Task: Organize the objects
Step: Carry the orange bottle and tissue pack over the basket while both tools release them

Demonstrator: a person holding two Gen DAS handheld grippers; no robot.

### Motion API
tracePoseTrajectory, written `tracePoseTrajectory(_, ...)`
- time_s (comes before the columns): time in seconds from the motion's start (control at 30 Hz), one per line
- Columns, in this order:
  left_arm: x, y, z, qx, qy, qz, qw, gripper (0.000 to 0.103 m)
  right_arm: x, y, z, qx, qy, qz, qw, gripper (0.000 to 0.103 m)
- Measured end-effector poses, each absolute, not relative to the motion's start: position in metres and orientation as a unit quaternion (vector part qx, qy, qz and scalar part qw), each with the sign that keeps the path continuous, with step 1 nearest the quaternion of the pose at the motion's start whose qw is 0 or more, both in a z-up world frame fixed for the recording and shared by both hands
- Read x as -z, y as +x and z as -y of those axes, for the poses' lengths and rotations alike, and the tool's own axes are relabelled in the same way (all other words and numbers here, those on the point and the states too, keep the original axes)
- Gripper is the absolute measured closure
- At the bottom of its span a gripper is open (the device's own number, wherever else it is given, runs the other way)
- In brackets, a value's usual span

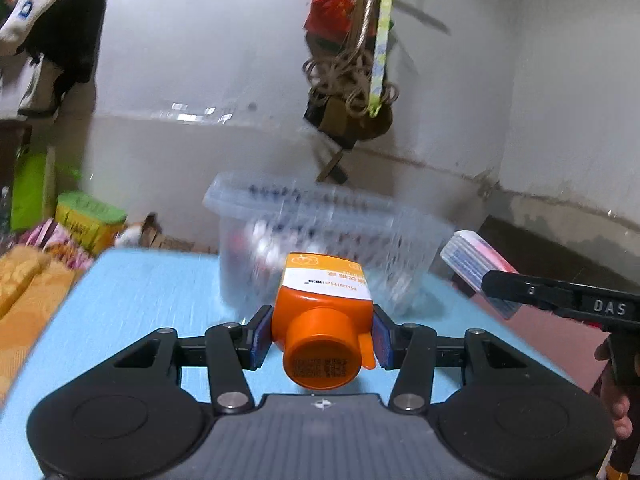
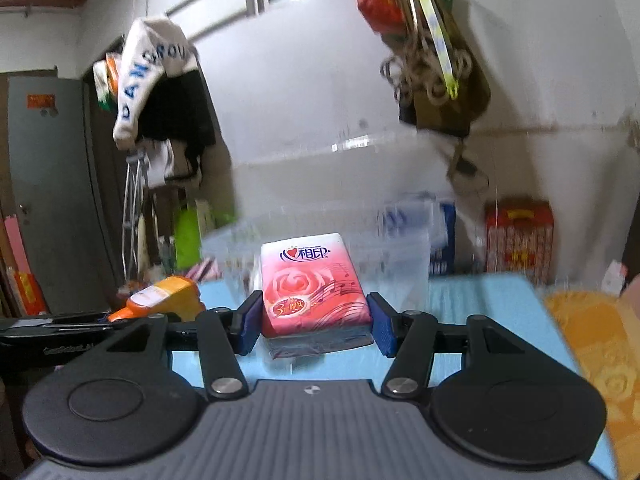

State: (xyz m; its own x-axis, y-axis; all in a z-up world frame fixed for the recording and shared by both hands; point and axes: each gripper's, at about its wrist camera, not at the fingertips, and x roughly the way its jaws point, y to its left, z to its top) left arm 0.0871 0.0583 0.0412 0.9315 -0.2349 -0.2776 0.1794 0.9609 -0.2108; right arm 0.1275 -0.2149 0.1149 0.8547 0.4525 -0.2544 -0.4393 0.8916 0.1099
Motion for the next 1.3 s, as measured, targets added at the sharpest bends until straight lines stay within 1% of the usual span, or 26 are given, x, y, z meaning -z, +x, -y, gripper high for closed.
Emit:
tracePoseTrajectory(0.1,-0.074,0.101,-0.056,0.114,-0.074,-0.125,0.983,0.050,-0.143,0.152,0.209,-0.235,0.016,-0.133,0.963,0.045)
tracePoseTrajectory(0.2,-0.106,0.137,-0.053,0.118,-0.073,-0.123,0.983,0.050,-0.166,0.192,0.195,-0.212,-0.009,-0.134,0.968,0.045)
tracePoseTrajectory(0.27,-0.127,0.175,-0.043,0.116,-0.064,-0.141,0.981,0.050,-0.173,0.223,0.183,-0.182,-0.031,-0.146,0.972,0.045)
tracePoseTrajectory(0.33,-0.141,0.222,-0.029,0.105,-0.042,-0.178,0.977,0.050,-0.171,0.258,0.171,-0.165,-0.041,-0.179,0.969,0.045)
tracePoseTrajectory(0.43,-0.138,0.264,-0.025,0.088,-0.044,-0.232,0.968,0.050,-0.158,0.289,0.160,-0.147,-0.075,-0.216,0.962,0.045)
tracePoseTrajectory(0.47,-0.136,0.269,-0.024,0.087,-0.040,-0.238,0.966,0.050,-0.155,0.295,0.159,-0.143,-0.080,-0.220,0.962,0.045)
tracePoseTrajectory(0.67,-0.122,0.283,-0.028,0.071,-0.043,-0.240,0.967,0.049,-0.142,0.307,0.162,-0.156,-0.074,-0.228,0.958,0.045)
tracePoseTrajectory(0.77,-0.119,0.289,-0.028,0.071,-0.042,-0.237,0.968,0.049,-0.141,0.308,0.164,-0.156,-0.072,-0.215,0.961,0.042)
tracePoseTrajectory(0.8,-0.119,0.293,-0.027,0.073,-0.042,-0.238,0.968,0.046,-0.142,0.306,0.166,-0.158,-0.066,-0.211,0.962,0.029)
tracePoseTrajectory(0.83,-0.119,0.294,-0.027,0.072,-0.040,-0.237,0.968,0.033,-0.142,0.303,0.168,-0.157,-0.059,-0.207,0.964,0.011)
tracePoseTrajectory(0.87,-0.117,0.291,-0.026,0.062,-0.031,-0.232,0.970,0.020,-0.144,0.299,0.169,-0.141,-0.055,-0.198,0.968,0.002)
tracePoseTrajectory(0.93,-0.118,0.282,-0.027,0.039,-0.018,-0.214,0.976,0.008,-0.148,0.289,0.172,-0.131,-0.054,-0.176,0.974,0.000)
tracePoseTrajectory(0.97,-0.118,0.278,-0.029,0.039,-0.020,-0.208,0.977,0.007,-0.150,0.284,0.174,-0.134,-0.051,-0.171,0.975,0.000)
tracePoseTrajectory(1.1,-0.117,0.251,-0.038,0.048,-0.030,-0.195,0.979,0.006,-0.154,0.254,0.182,-0.150,-0.012,-0.171,0.974,0.000)
tracePoseTrajectory(1.17,-0.112,0.226,-0.045,0.051,-0.031,-0.184,0.981,0.006,-0.149,0.228,0.189,-0.175,0.015,-0.161,0.971,0.000)
tracePoseTrajectory(1.23,-0.103,0.197,-0.051,0.042,-0.031,-0.179,0.982,0.006,-0.134,0.202,0.196,-0.211,0.044,-0.155,0.964,0.000)
tracePoseTrajectory(1.3,-0.088,0.180,-0.057,0.044,-0.037,-0.177,0.983,0.003,-0.113,0.194,0.192,-0.232,0.055,-0.183,0.954,0.000)
